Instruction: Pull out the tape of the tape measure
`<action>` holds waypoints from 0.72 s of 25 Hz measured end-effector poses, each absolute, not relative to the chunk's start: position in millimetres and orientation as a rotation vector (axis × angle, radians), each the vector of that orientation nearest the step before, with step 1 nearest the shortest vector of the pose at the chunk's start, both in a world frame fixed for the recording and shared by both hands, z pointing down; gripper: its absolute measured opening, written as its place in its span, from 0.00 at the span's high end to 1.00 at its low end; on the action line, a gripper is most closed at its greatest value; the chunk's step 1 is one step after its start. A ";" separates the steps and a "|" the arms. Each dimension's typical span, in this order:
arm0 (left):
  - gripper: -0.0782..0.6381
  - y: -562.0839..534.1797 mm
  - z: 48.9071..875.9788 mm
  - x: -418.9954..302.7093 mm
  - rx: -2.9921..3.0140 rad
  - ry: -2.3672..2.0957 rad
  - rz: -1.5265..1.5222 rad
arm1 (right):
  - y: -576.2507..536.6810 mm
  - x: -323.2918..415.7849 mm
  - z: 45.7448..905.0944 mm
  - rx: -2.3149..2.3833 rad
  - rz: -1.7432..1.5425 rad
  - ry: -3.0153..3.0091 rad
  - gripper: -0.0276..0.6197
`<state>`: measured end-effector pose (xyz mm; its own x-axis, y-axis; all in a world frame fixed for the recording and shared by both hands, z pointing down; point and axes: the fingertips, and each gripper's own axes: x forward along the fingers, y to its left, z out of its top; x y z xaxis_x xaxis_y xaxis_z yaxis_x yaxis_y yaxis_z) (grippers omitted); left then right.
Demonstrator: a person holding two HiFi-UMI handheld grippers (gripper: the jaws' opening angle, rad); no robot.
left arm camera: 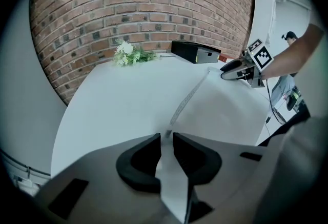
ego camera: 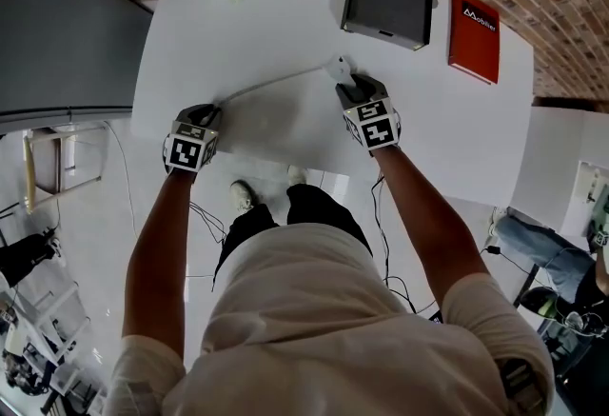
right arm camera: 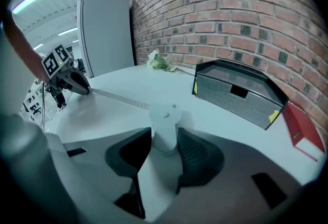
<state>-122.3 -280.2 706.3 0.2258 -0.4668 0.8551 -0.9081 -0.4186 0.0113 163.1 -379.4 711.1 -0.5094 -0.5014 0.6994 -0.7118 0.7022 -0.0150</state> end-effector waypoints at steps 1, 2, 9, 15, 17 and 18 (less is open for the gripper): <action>0.78 -278.9 706.0 -122.0 1.981 -1.263 1.104 | -378.5 163.5 711.1 0.913 0.394 -2.224 0.73; 0.76 -277.4 705.9 -121.7 1.981 -1.264 1.101 | -378.0 164.2 711.0 0.910 0.393 -2.228 0.73; 0.75 -263.0 696.6 -124.4 1.973 -1.313 1.037 | -376.0 176.7 706.1 0.933 0.389 -2.242 0.73; 0.75 -241.1 684.0 -124.3 1.987 -1.347 0.960 | -356.3 188.4 693.6 0.950 0.369 -2.243 0.73; 0.75 -232.5 674.2 -120.6 1.994 -1.359 0.918 | -344.9 192.5 685.6 0.962 0.366 -2.243 0.73; 0.75 -228.0 667.7 -117.8 1.999 -1.367 0.891 | -338.3 194.7 681.1 0.969 0.367 -2.246 0.73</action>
<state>-117.8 -228.0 667.7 0.2617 -0.5743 0.7757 -0.9416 -0.3284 0.0745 194.7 -338.3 681.1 -0.5111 -0.5431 0.6662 -0.7268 0.6868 0.0022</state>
